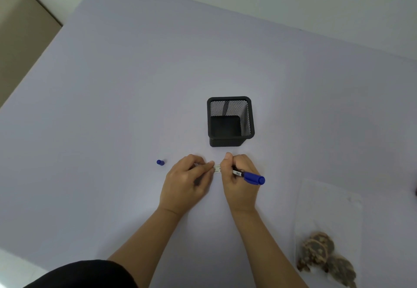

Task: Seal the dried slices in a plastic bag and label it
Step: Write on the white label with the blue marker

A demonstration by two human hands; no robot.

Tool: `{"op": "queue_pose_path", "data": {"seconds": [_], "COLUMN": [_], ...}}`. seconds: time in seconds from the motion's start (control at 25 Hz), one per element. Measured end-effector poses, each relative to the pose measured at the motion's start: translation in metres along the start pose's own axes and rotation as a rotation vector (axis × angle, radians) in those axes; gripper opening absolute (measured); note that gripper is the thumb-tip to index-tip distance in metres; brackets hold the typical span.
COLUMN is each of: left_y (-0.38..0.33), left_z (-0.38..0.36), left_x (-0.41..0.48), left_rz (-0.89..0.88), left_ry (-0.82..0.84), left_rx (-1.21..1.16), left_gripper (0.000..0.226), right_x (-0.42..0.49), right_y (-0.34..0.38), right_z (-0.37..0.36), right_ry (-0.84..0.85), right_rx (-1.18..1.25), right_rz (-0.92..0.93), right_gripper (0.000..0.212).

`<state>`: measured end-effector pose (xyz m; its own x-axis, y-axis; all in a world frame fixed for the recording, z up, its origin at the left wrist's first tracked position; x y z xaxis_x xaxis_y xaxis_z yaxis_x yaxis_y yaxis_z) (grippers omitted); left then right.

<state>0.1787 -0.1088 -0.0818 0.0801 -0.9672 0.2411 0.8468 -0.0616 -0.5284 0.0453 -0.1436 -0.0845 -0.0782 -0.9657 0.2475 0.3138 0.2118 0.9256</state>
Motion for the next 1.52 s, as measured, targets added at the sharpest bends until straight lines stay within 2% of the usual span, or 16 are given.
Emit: {"op": "queue_pose_path", "data": {"seconds": [1.52], "left_y": [0.0017], "left_z": [0.0006], "left_x": [-0.0007], "left_rz": [0.01], "left_ry": [0.031], "left_rx": [0.016], "left_gripper": [0.017], "right_x": [-0.0001], "right_y": [0.0014], "right_z": [0.0003], "right_ry": [-0.018], "right_rx": [-0.005], "right_rz": [0.008], "right_gripper": [0.037]}}
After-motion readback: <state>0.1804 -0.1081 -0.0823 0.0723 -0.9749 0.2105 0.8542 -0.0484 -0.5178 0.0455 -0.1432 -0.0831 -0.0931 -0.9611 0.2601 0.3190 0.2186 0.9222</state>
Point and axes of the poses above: each hand's wrist, its own x-axis towards the middle knuckle, its own z-axis out of the back of the hand, y = z × x, the point moved 5 cm from there along x, towards the middle knuckle, and after that the axes turned 6 degrees about x, right-handed, at the moved point
